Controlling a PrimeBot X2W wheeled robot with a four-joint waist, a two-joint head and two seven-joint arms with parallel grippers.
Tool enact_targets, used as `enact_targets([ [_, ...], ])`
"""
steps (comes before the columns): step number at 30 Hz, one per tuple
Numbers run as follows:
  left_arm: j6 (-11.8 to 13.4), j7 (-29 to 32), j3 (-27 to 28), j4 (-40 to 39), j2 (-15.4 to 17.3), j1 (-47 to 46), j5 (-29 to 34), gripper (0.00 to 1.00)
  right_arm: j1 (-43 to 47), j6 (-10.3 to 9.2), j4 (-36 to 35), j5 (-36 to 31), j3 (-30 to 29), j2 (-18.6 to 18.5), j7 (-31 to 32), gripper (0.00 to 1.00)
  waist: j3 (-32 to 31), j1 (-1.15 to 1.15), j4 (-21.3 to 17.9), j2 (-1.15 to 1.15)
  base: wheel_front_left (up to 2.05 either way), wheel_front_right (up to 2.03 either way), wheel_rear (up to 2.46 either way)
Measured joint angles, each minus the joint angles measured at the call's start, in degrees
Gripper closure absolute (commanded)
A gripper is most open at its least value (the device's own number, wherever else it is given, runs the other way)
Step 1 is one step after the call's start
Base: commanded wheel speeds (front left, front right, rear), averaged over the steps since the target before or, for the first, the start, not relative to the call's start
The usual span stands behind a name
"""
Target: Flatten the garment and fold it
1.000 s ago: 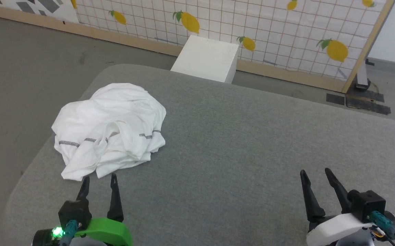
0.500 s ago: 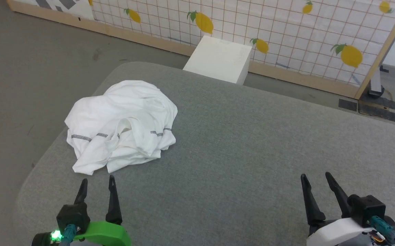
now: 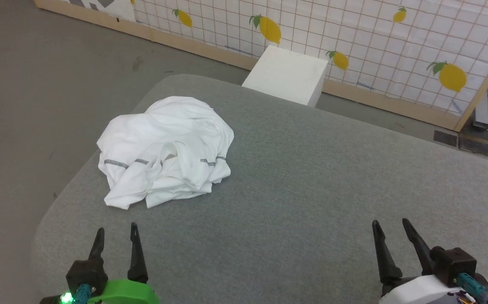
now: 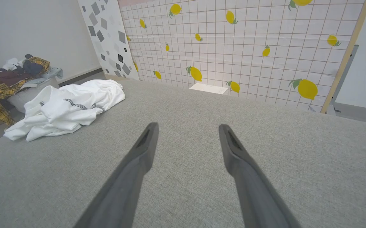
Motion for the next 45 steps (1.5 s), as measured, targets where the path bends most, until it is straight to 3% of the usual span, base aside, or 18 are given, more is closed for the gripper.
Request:
enact_targets([
  [11,0.7,-1.2,0.2,0.3,0.0,0.6,-0.4,0.00,0.1,0.00,0.6,0.0,0.1,0.0,-1.3,0.00,-0.4,0.00,2.1,0.00,0.00,0.00,0.00],
  [25,1.4,-1.3,-0.5,0.1,0.0,0.9,-0.4,0.00,0.2,0.00,0.5,0.0,0.1,0.0,-1.4,0.00,-0.6,0.00,1.5,0.00,0.00,0.00,0.00],
  [28,0.5,-1.0,-0.5,0.8,0.3,0.7,-1.3,0.00,0.2,0.00,0.5,0.0,0.1,0.0,-1.4,0.00,-0.4,0.00,1.4,0.00,0.00,0.00,0.00],
  [31,-1.0,2.4,0.1,2.1,1.6,-2.1,-2.5,0.00,0.2,0.00,0.4,-0.3,0.4,0.0,-1.4,0.00,0.2,0.00,1.0,0.00,0.00,0.00,0.00],
  [37,-5.2,14.3,2.2,7.8,5.8,-18.1,-8.8,0.00,-0.3,0.00,0.0,-2.4,0.0,0.0,-1.4,0.00,2.5,0.00,-0.6,0.00,0.00,0.00,0.00],
  [45,-6.4,32.6,3.1,18.9,7.7,-34.0,-15.5,0.00,-3.1,0.00,-2.0,-5.9,-1.8,0.1,-0.8,0.00,7.9,0.00,-4.2,0.00,0.00,0.00,0.00],
])
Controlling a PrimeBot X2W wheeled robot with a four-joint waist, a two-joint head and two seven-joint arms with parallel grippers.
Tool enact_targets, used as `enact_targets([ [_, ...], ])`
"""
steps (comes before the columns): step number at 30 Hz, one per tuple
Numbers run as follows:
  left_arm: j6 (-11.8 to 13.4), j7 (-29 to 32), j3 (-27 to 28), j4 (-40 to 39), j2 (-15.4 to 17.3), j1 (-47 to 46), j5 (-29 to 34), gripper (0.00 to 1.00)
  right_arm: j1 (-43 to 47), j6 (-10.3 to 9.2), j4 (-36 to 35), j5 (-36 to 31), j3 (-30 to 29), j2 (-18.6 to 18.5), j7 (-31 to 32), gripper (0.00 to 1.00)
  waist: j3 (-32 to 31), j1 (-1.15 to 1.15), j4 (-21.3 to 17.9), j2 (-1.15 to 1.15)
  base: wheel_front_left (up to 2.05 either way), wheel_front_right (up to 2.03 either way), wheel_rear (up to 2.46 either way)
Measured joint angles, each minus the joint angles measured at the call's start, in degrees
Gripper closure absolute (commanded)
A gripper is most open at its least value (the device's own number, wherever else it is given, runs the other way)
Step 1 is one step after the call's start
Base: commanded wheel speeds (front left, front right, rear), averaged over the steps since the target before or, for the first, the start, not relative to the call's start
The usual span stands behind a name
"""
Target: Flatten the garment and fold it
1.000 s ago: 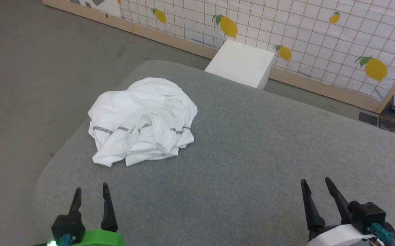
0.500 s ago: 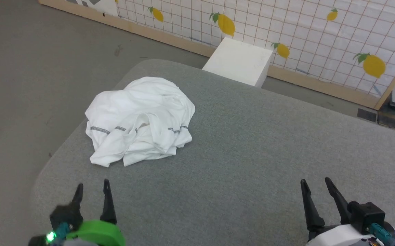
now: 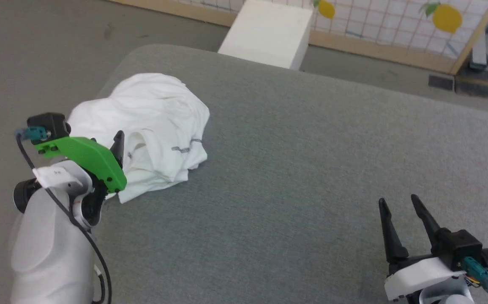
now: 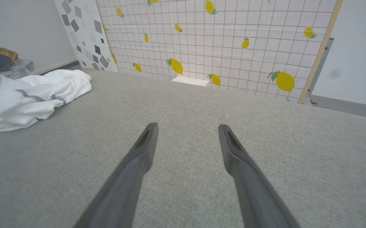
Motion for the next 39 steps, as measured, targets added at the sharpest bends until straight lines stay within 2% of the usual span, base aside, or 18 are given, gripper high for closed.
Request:
enact_targets([
  [6,1.4,6.1,-1.1,8.0,1.7,-4.0,0.4,0.00,-0.9,0.00,-2.2,-1.4,-1.3,0.0,0.9,0.00,5.0,0.00,-3.2,0.00,0.00,0.00,0.00],
  [8,2.7,7.3,-1.8,10.3,1.9,-4.1,1.2,0.00,-1.2,0.00,-2.5,-1.5,-1.5,0.0,1.0,0.00,6.7,0.00,-4.3,0.00,0.00,0.00,0.00],
  [11,4.8,7.6,-2.1,13.4,1.9,-4.1,1.8,0.00,-1.8,0.00,-3.0,-1.6,-1.6,0.0,1.0,0.00,8.9,0.00,-5.7,0.00,0.00,0.00,0.00],
  [14,5.4,7.5,-2.1,15.1,1.8,-4.3,2.5,0.00,-1.8,0.00,-3.1,-1.6,-1.5,0.0,1.0,0.00,10.6,0.00,-6.8,0.01,0.00,0.00,0.00],
  [15,5.6,7.0,-1.8,15.2,1.8,-4.5,2.5,0.58,-1.9,0.00,-3.0,-1.6,-1.4,0.0,1.0,0.00,11.0,0.00,-7.1,0.01,0.00,0.00,0.00],
  [16,5.7,5.0,-1.6,15.1,1.8,-4.6,2.5,1.00,-2.1,0.00,-2.9,-1.6,-1.4,0.0,1.0,0.00,11.4,0.00,-7.4,0.00,0.00,0.00,0.00],
  [18,5.2,2.7,-1.6,15.4,1.6,-4.6,2.4,1.00,-2.5,0.00,-2.5,-1.5,-1.1,0.0,1.0,0.00,11.7,0.00,-7.8,0.00,0.00,0.00,0.00],
  [19,3.6,-2.5,-1.3,15.2,1.1,-4.7,1.2,1.00,-3.0,0.00,-1.7,-1.1,-0.7,0.0,0.9,0.00,11.2,0.01,-7.9,0.00,0.00,0.00,0.00],
  [20,2.8,-4.3,-0.4,15.0,0.7,-4.9,0.1,1.00,-3.0,0.00,-1.3,-0.8,-0.4,0.0,0.9,0.00,10.8,0.01,-7.9,0.00,0.00,0.00,0.00],
  [25,-1.1,-10.0,-0.4,11.8,0.5,-9.6,-1.4,1.00,-3.0,0.00,0.7,1.1,1.0,0.0,0.4,0.00,8.1,0.00,-7.8,0.00,0.00,0.00,0.00],
  [31,-3.4,-10.8,-2.4,4.2,2.6,-19.6,-1.4,1.00,-2.9,0.00,3.4,4.0,2.2,0.0,-0.2,0.00,3.9,0.00,-9.1,0.00,0.00,0.00,0.00],
  [34,-4.2,-8.8,-4.6,1.0,3.6,-24.8,-1.5,1.00,-2.9,0.00,4.4,5.3,2.2,0.0,-0.5,0.00,2.3,0.00,-10.7,0.00,0.00,0.00,0.00],
  [39,-4.8,-6.1,-8.7,-2.1,2.9,-32.7,-3.4,1.00,-2.9,0.00,5.0,5.9,0.8,0.0,-0.6,0.00,0.3,0.00,-14.1,0.00,0.00,0.00,0.00],
])
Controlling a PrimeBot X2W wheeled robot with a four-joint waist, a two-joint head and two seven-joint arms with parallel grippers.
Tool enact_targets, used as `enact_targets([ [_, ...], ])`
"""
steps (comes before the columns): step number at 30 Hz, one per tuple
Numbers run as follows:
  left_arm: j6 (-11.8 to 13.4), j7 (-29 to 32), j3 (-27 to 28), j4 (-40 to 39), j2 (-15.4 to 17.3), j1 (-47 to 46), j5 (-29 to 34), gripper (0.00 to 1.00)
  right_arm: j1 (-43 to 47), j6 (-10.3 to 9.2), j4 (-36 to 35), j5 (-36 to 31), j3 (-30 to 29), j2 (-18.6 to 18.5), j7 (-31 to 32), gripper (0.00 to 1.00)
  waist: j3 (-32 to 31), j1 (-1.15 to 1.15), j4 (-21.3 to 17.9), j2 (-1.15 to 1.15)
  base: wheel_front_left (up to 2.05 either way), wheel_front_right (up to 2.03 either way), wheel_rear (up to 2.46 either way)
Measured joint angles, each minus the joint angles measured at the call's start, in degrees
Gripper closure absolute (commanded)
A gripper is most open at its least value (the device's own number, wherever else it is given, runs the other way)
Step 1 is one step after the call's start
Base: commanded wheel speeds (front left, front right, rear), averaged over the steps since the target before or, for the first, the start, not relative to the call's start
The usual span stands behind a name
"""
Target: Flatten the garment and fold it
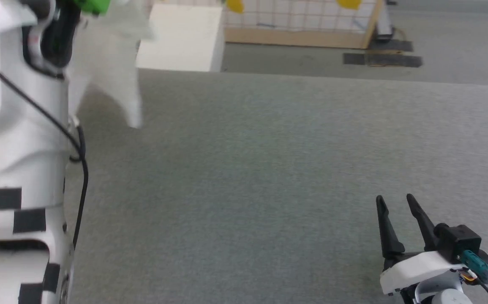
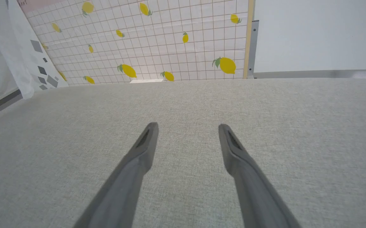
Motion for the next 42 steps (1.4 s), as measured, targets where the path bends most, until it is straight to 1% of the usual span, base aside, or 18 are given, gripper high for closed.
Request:
enact_targets([
  [8,0.0,2.1,-4.4,0.2,-3.0,-6.8,-2.3,1.00,0.3,0.00,-0.3,0.1,-1.0,0.0,0.0,0.00,-2.6,0.00,-5.6,0.00,0.00,0.00,0.00],
  [12,0.0,3.9,-7.3,1.1,-5.1,-6.8,-4.2,1.00,1.1,0.00,-0.3,0.3,-1.3,0.0,0.0,0.00,-3.4,0.00,-7.9,0.00,0.00,0.00,0.00],
  [15,-0.1,5.3,-10.3,1.0,-6.5,-4.7,-6.3,1.00,1.4,0.00,-0.3,0.5,-1.4,0.0,0.0,0.00,-3.9,0.00,-9.1,0.00,0.00,0.00,0.00],
  [17,-0.1,6.4,-12.6,0.3,-7.5,-1.4,-8.8,1.00,1.5,0.00,-0.4,0.5,-1.3,0.0,0.0,0.00,-4.0,0.00,-9.6,0.00,0.00,0.00,0.00],
  [19,-0.1,6.7,-13.7,-0.7,-8.6,3.6,-12.5,1.00,1.5,0.00,-0.4,0.5,-1.3,0.0,0.0,0.00,-4.0,0.00,-10.1,0.00,0.00,0.00,0.00],
  [24,-0.1,9.2,-17.4,-2.7,-9.2,16.2,-17.8,1.00,1.9,0.00,-0.6,0.5,-1.3,0.0,0.0,0.00,-3.9,0.00,-10.1,0.00,0.00,0.00,0.00],
  [28,-0.1,13.8,-22.7,-3.2,-9.1,26.0,-19.2,1.00,2.5,0.00,-0.6,0.5,-1.5,0.0,0.0,0.00,-3.9,0.00,-9.8,0.00,0.00,0.00,0.00],
  [33,-0.1,19.7,-30.7,-2.0,-7.1,36.9,-18.8,1.00,2.5,0.00,-0.5,0.6,-1.2,0.0,0.0,0.00,-3.8,0.00,-9.0,0.00,0.00,0.00,0.00],
  [37,0.2,24.6,-34.0,-1.5,-6.4,43.0,-19.7,1.00,2.5,0.00,-0.4,1.1,-0.9,0.0,0.0,0.00,-3.9,0.00,-8.4,0.00,0.00,0.00,0.00],
  [38,0.6,25.2,-33.9,-1.7,-6.4,43.7,-20.3,0.94,2.5,0.00,-0.4,1.1,-0.9,0.0,0.0,0.00,-4.0,0.00,-8.3,0.00,0.00,0.00,0.00],
  [39,1.0,26.1,-33.5,-2.3,-6.5,44.3,-21.6,0.00,2.5,0.00,-0.4,1.2,-0.9,0.0,0.0,0.00,-4.0,0.00,-8.2,0.00,0.00,0.00,0.00],
  [42,3.0,26.1,-30.8,-5.4,-6.4,45.4,-24.1,0.00,2.5,0.00,-0.3,1.5,-0.7,0.0,0.0,0.00,-4.2,0.00,-7.8,0.00,0.00,0.00,0.00],
])
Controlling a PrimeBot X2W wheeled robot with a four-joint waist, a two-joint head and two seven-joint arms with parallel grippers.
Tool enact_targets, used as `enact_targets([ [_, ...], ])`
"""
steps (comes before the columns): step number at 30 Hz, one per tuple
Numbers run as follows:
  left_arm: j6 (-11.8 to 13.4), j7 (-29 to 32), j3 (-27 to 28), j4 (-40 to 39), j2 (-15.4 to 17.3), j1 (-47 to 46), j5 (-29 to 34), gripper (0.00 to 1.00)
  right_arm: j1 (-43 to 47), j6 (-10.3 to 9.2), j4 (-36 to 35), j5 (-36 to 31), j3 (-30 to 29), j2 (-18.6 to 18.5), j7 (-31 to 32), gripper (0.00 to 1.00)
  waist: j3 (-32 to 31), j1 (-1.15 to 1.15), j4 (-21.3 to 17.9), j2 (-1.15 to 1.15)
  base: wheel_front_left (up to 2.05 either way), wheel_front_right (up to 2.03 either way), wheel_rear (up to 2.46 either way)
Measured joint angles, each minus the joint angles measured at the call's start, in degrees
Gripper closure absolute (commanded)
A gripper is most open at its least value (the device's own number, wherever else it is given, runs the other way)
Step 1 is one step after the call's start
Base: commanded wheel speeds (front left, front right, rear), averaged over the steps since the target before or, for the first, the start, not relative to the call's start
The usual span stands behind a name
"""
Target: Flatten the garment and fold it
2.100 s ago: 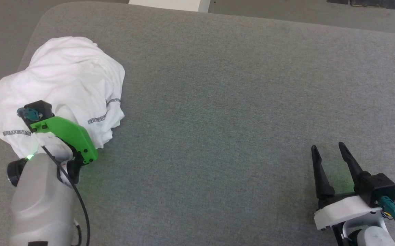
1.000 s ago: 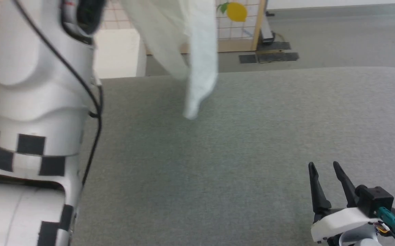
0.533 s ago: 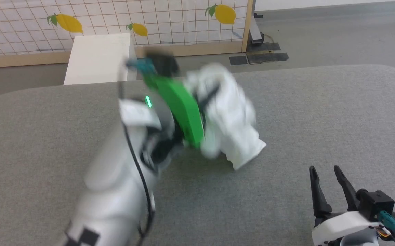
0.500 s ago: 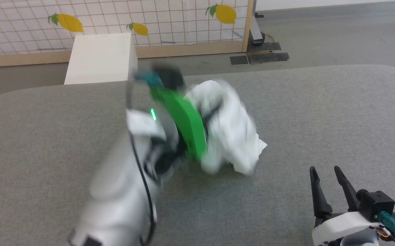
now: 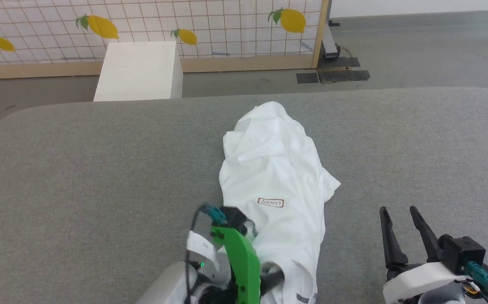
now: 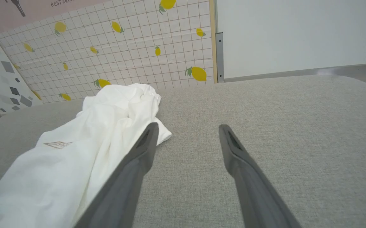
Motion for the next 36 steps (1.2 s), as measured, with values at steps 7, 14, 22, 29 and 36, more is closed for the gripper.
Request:
enact_targets([
  [7,4.2,-4.2,9.1,-11.6,2.1,0.2,-3.6,0.00,0.0,0.00,0.3,0.2,-0.4,0.0,0.0,0.00,-0.9,0.00,0.9,0.00,0.00,0.00,0.00],
  [14,7.1,-14.7,19.4,-18.1,4.2,0.7,-3.9,0.00,0.1,0.00,0.5,0.3,-0.9,0.0,0.0,0.00,-1.7,0.00,2.0,0.00,0.00,0.00,0.00],
  [22,9.3,-42.7,27.8,-17.2,8.4,4.7,12.0,0.00,0.1,0.00,0.6,0.3,-1.1,0.0,0.0,0.00,-2.1,0.00,2.3,0.00,0.00,0.00,0.00],
  [29,10.1,-53.0,26.2,-13.2,8.2,10.6,20.7,0.00,0.0,0.00,1.7,1.0,-1.1,0.0,0.0,0.00,-1.8,0.00,3.4,0.00,0.00,0.00,0.00],
  [36,9.8,-53.8,26.7,-13.2,3.9,13.8,24.3,0.00,-5.9,0.00,6.4,3.4,0.0,0.0,9.3,0.00,0.0,0.00,4.2,0.00,0.00,0.00,0.00],
])
